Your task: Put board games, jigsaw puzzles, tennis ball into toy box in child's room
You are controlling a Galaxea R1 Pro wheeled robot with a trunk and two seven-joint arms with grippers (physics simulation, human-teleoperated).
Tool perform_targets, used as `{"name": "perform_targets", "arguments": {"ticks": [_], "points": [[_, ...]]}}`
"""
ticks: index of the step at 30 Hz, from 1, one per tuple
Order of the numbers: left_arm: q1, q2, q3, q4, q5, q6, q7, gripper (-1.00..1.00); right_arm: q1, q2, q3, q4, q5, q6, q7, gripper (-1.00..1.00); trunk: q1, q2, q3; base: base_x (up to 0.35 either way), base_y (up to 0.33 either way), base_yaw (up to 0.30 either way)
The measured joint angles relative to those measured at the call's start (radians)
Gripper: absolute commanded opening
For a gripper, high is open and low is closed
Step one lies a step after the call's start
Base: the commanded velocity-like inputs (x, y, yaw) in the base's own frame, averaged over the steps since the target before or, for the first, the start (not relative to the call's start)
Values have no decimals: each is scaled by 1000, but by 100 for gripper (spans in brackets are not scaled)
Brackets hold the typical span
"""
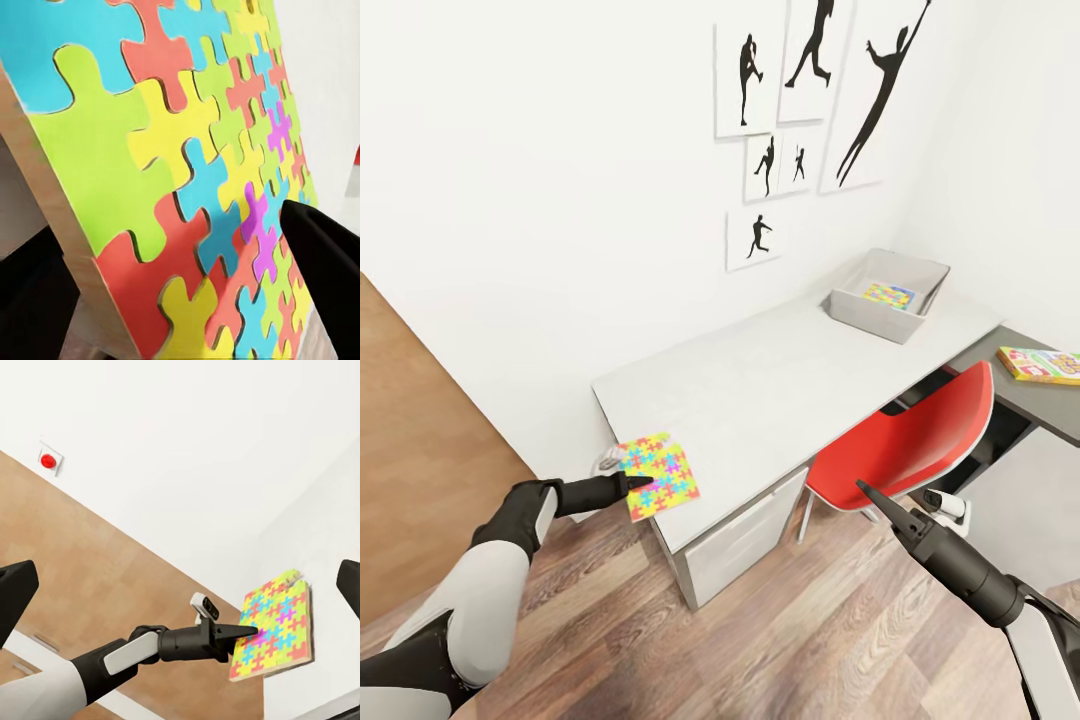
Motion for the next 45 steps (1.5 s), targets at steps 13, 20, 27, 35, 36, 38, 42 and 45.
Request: {"name": "perform_targets", "arguments": {"ticks": [13,20,27,35,36,38,42,45], "points": [[0,65,-4,-58,-14,85,-291,-100,0,-1,0,0,0,0,0,100,-50,91,41,0,0,0],[0,88,-4,-65,-16,101,-334,-100,0,-2,0,0,0,0,0,100,-77,140,63,0,0,0],[1,110,-5,-66,-17,136,-351,-100,0,-4,0,0,0,0,0,100,-104,190,85,0,0,0],[13,215,-6,-64,-19,153,-616,-100,0,-4,0,0,0,0,0,100,-134,246,110,0,0,0],[14,223,-7,-64,-19,153,-628,-100,0,-5,1,1,0,0,0,100,-135,246,110,0,0,0],[17,236,-7,-63,-19,154,-628,-100,0,-5,1,1,0,0,-1,100,-135,246,110,0,0,0],[18,246,-7,-63,-19,155,-628,-100,0,-4,-1,1,1,-2,0,100,-134,246,110,0,0,0],[19,250,-15,-63,-19,155,-628,-100,0,-4,-3,2,1,-4,2,100,-135,246,110,0,0,0]]}}
